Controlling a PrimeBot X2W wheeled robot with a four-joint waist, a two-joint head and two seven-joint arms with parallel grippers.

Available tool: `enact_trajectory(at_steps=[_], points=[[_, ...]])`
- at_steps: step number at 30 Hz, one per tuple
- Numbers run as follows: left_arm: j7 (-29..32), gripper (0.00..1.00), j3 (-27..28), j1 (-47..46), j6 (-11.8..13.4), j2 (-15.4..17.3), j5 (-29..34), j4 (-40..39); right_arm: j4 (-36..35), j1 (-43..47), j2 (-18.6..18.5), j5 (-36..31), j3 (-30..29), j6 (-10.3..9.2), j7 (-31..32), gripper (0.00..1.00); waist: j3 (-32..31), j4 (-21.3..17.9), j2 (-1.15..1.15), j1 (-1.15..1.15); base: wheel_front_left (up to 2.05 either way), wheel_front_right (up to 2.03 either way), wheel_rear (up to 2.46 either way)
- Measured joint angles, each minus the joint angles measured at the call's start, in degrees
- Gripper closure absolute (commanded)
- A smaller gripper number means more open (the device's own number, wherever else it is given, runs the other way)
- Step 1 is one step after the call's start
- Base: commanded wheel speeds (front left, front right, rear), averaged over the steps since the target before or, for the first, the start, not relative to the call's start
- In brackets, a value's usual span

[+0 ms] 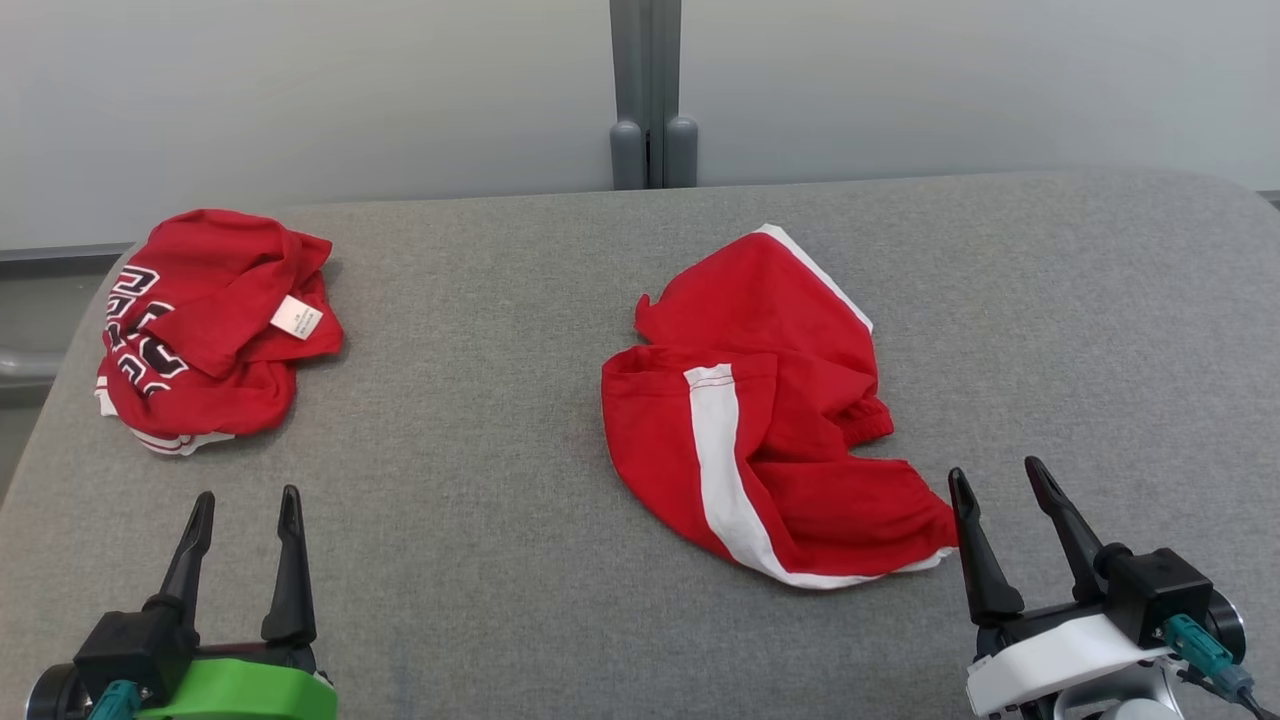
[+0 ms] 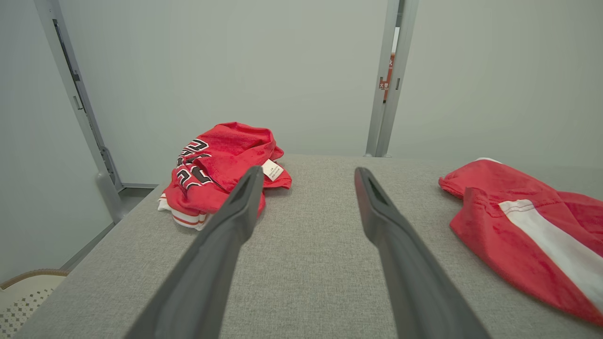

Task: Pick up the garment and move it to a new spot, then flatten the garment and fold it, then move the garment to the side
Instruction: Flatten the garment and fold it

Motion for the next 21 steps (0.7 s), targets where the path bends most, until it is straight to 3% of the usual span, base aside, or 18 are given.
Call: enact_trajectory(at_steps=[21], points=[[0.00,0.00,1.23,-0.04,-0.62,-0.92,0.96,0.91,0.64,-0.05,0.03,0.07,0.16,0.00,0.00,0.00,-0.30,-0.07,0.00,0.00,0.00,0.00,0.00]])
